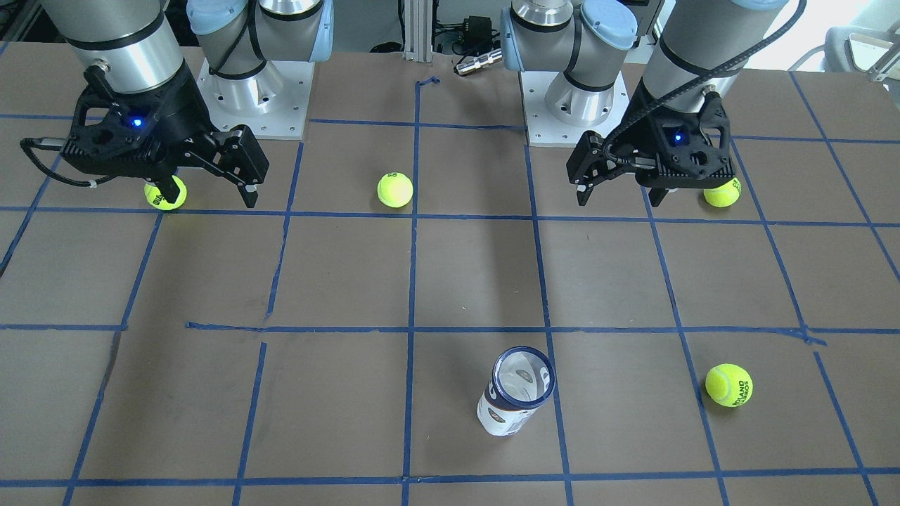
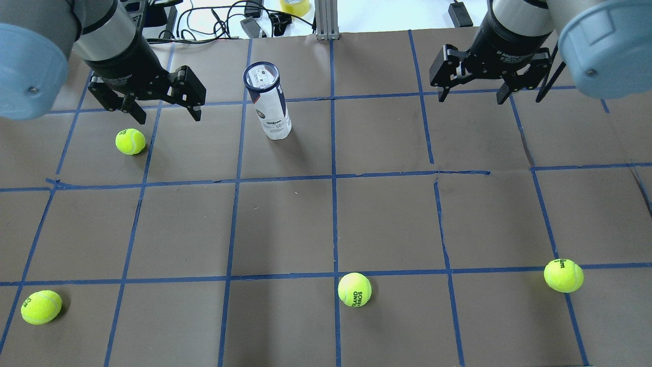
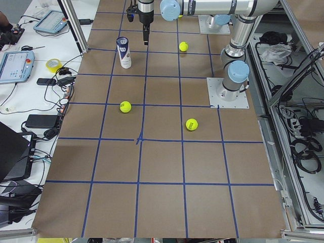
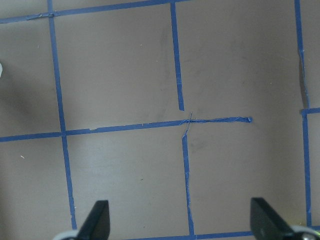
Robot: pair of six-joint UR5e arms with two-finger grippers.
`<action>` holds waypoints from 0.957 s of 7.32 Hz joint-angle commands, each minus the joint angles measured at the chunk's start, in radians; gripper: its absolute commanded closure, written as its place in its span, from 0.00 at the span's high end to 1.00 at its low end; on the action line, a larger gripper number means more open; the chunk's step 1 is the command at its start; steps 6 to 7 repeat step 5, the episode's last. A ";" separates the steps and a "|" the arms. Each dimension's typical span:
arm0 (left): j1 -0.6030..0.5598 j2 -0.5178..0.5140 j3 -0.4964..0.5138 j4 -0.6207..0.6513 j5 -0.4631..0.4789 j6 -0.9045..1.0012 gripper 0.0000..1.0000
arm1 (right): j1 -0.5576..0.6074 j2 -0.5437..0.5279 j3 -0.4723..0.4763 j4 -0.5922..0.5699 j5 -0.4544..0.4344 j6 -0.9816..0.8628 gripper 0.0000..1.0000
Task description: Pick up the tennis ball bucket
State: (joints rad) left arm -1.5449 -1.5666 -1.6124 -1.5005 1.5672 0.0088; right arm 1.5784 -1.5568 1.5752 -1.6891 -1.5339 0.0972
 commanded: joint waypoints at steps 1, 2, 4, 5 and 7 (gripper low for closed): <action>0.002 0.017 -0.035 0.008 -0.012 0.000 1.00 | -0.009 0.009 -0.015 0.000 0.001 -0.001 1.00; 0.005 0.016 -0.035 0.009 -0.012 0.002 1.00 | -0.014 0.020 -0.026 -0.004 0.006 -0.005 1.00; 0.002 0.011 -0.034 0.008 -0.015 0.002 1.00 | -0.005 0.056 -0.134 0.012 0.023 0.002 1.00; 0.000 0.014 -0.035 0.006 -0.010 0.002 1.00 | -0.003 0.066 -0.135 0.040 0.026 0.001 1.00; 0.000 0.014 -0.035 0.006 -0.010 0.002 1.00 | -0.003 0.066 -0.135 0.040 0.026 0.001 1.00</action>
